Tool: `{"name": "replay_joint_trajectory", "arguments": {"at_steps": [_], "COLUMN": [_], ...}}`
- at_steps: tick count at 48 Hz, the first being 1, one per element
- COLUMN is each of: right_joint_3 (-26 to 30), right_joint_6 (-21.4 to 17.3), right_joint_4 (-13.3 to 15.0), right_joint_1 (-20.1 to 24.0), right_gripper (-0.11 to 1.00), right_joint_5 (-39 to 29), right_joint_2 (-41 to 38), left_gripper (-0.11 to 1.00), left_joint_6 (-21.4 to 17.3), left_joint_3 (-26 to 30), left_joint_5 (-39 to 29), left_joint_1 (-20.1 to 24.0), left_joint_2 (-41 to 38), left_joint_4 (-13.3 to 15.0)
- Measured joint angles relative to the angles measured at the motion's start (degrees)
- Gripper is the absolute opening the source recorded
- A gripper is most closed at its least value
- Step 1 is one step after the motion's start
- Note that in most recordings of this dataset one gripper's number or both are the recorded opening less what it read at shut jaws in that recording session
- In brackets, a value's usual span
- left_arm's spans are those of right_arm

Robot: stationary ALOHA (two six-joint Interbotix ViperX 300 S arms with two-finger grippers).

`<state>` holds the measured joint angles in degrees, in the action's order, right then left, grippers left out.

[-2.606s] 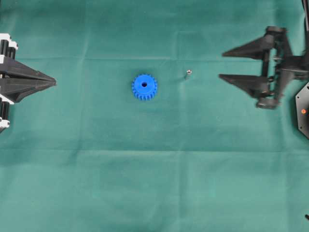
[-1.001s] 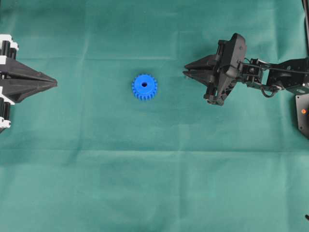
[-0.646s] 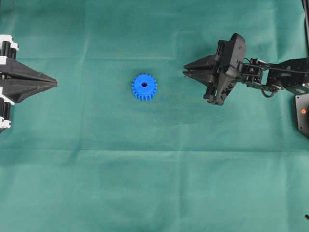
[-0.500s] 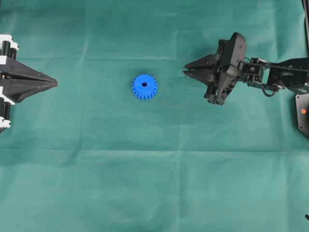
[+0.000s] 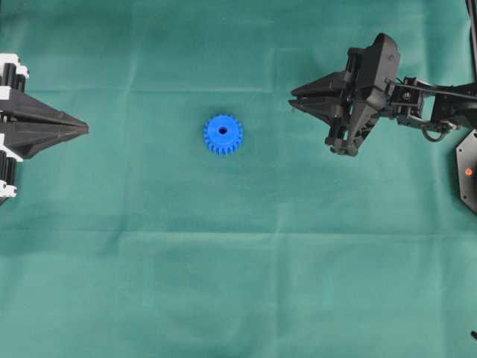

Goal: Insert the shaft placed at a random location into the center hole of the small gear at another random location.
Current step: 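Lift the shaft with the right gripper and carry it left, then position the held shaft above the blue gear's center hole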

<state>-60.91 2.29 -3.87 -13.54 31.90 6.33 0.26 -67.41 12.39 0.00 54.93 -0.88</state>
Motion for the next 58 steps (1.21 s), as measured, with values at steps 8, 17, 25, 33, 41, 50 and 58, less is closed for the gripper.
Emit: {"name": "replay_joint_trajectory", "arguments": {"at_steps": [8,17,25,33,41,50,58], "right_joint_3": [0.6,2.9,6.6,11.1,15.6,19.2,21.4], "right_joint_6": [0.0,0.1,0.0,0.0,0.0,0.0,0.1], "right_joint_4": [0.0,0.0,0.0,0.0,0.0,0.0,0.0], "right_joint_1": [0.0,0.9,2.1,3.3,4.6,5.7,6.1], "right_gripper": [0.13,0.13,0.13,0.13,0.13,0.13,0.13], "right_joint_5": [-0.3,-0.3,-2.0,-3.8,-6.0,-7.1,-7.3], "right_joint_2": [0.0,-0.8,-3.7,-6.6,-9.3,-11.4,-12.7], "left_gripper": [0.0,0.0,0.0,0.0,0.0,0.0,0.0], "left_joint_6": [0.0,0.0,0.0,0.0,0.0,0.0,0.0], "left_joint_3": [0.0,0.0,-0.1,0.0,0.0,0.0,0.0], "left_joint_5": [0.0,0.0,0.0,0.0,0.0,0.0,0.0], "left_joint_1": [0.0,0.0,0.0,0.0,0.0,0.0,0.0], "left_joint_2": [0.0,0.0,0.0,0.0,0.0,0.0,0.0], "left_joint_4": [0.0,0.0,0.0,0.0,0.0,0.0,0.0]}}
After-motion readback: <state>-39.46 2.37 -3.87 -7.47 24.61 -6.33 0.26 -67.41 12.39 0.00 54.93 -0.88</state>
